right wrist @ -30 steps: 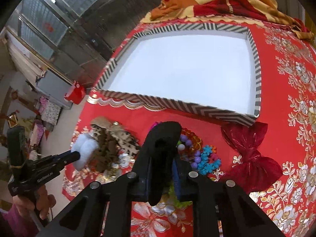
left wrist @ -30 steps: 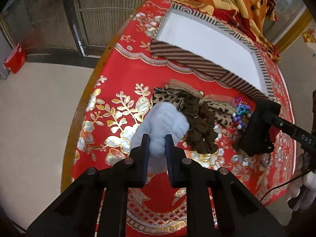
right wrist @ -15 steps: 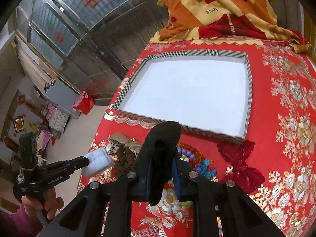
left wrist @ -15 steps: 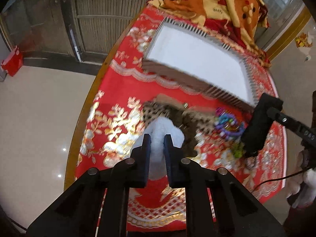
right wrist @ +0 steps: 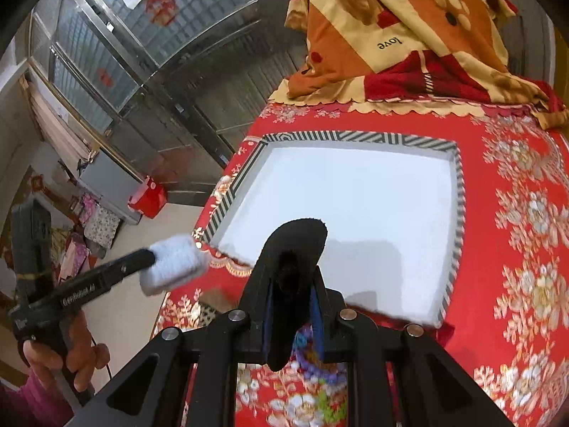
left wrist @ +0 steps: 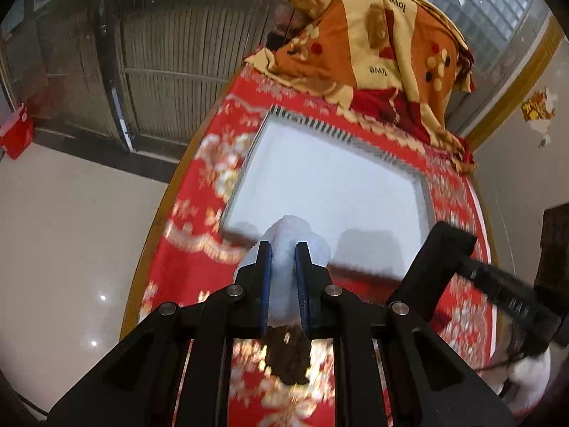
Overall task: Organize jewelry
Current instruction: 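Carry both items into the white tray and open both tools to release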
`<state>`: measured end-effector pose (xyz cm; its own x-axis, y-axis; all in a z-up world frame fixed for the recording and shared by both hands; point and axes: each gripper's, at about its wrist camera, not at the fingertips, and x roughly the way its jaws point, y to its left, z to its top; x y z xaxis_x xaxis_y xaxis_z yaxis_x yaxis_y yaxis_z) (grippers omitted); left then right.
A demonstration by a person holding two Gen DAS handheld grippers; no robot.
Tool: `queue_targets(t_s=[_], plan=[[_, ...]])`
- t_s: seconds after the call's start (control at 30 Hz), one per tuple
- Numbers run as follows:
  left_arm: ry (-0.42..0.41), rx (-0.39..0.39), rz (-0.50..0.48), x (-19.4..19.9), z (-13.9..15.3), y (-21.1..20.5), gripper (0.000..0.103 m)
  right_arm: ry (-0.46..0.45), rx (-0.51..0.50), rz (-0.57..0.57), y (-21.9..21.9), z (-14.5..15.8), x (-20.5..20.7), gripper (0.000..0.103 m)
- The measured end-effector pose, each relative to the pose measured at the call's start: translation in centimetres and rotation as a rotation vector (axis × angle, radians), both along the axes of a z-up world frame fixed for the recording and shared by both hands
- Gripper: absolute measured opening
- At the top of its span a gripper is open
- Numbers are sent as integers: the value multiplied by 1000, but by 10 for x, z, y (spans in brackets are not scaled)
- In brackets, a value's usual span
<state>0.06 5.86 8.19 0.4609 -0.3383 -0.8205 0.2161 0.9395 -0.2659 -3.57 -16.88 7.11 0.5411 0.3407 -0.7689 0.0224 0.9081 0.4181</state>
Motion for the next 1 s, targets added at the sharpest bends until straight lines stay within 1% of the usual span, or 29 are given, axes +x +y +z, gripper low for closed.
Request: queue_targets(t_s=[0.13, 0.23, 0.3, 0.37, 0.5, 0.63, 0.77, 0.8, 0.83, 0.9, 0.93, 0.97, 1.0], plan=[[-8, 13, 5, 35, -7, -14, 12, 19, 25, -2, 2, -6, 33, 17], [21, 16, 24, 64, -23, -20, 12, 32, 26, 3, 8, -17, 59, 17], [39, 22, 31, 77, -33, -24, 12, 48, 55, -8, 9, -28, 75, 17], [63, 45, 41, 88, -47, -27, 12, 73, 85, -15, 11, -44, 91, 17], [101, 76, 45, 94, -64, -28, 12, 130, 112, -1, 19, -73, 111, 17], [130, 112, 51, 92, -77, -26, 12, 186, 125, 28, 28, -95, 120, 17], [150, 120, 63, 92, -86, -23, 12, 213, 100, 51, 32, -107, 124, 17], [154, 121, 66, 91, -87, -22, 12, 218, 108, 50, 30, -108, 125, 17], [153, 122, 68, 91, -88, -22, 12, 224, 126, 48, 27, -110, 126, 19], [145, 126, 67, 90, -87, -23, 13, 233, 143, 38, 22, -110, 126, 34], [137, 132, 63, 89, -86, -24, 15, 229, 149, 35, 19, -109, 124, 51], [131, 136, 60, 88, -85, -25, 19, 220, 156, 34, 17, -106, 122, 57], [124, 141, 58, 87, -83, -26, 22, 210, 155, 35, 15, -103, 118, 57]])
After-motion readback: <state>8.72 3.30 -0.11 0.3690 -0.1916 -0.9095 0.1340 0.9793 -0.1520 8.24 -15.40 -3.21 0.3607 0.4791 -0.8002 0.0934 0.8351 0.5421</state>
